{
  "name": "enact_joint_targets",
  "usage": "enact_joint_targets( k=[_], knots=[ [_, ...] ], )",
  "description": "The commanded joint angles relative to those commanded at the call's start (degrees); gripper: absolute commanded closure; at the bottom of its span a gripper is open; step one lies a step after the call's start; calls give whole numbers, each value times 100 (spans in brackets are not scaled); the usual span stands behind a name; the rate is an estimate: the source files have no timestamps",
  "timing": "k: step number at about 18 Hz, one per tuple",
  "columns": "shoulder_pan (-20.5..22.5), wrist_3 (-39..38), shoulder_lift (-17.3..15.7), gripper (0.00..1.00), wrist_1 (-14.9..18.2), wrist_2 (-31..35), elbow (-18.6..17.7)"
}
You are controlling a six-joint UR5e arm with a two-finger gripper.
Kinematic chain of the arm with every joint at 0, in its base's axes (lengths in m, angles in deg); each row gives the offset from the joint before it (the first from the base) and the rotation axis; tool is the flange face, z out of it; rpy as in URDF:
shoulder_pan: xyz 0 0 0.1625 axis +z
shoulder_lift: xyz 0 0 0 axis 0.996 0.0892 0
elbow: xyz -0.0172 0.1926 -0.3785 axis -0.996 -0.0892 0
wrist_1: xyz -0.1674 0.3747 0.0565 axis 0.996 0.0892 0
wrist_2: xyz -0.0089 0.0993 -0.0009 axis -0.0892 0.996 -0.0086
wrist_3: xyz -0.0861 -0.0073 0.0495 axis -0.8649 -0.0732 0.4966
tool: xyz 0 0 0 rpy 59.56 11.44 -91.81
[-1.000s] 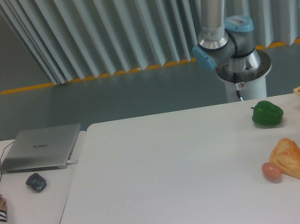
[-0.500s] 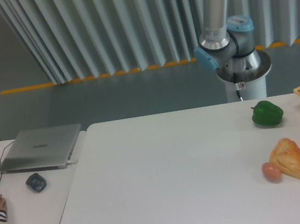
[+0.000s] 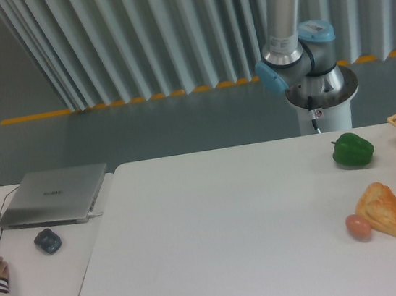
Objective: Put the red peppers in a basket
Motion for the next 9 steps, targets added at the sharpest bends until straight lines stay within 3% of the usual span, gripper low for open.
enact_joint_targets(
  k=[6, 9],
  knots=[
    [-659, -1150, 9, 0, -9, -299, 61],
    [-931, -1635, 26, 0, -175, -535, 79]
  ],
)
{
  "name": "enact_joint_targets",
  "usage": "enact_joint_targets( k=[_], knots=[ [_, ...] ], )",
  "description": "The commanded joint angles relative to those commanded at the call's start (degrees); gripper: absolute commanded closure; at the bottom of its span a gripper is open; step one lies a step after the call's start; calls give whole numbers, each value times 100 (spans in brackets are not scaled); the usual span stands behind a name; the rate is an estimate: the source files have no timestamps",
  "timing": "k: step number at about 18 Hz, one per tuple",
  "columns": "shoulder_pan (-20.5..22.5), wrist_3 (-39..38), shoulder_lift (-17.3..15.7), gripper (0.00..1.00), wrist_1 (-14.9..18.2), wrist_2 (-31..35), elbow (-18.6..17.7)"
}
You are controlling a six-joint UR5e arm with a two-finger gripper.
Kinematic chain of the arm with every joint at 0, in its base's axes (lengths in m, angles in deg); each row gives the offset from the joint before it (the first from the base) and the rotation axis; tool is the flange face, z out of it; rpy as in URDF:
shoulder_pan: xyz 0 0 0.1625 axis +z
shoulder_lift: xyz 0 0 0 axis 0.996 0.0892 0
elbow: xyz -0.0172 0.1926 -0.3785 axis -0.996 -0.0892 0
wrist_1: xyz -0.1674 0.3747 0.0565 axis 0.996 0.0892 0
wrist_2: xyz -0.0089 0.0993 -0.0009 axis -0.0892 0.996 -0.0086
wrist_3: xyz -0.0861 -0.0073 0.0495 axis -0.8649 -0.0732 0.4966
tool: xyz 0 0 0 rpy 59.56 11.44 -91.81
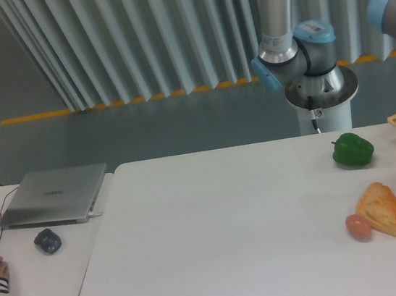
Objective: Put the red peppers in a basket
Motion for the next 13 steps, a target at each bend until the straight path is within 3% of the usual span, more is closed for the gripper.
enact_joint_targets(
  k=[8, 13],
  knots=[
    [-124, -80, 70, 0, -97, -580, 18],
    [-159, -71, 44, 0, -132, -572, -105]
  ],
)
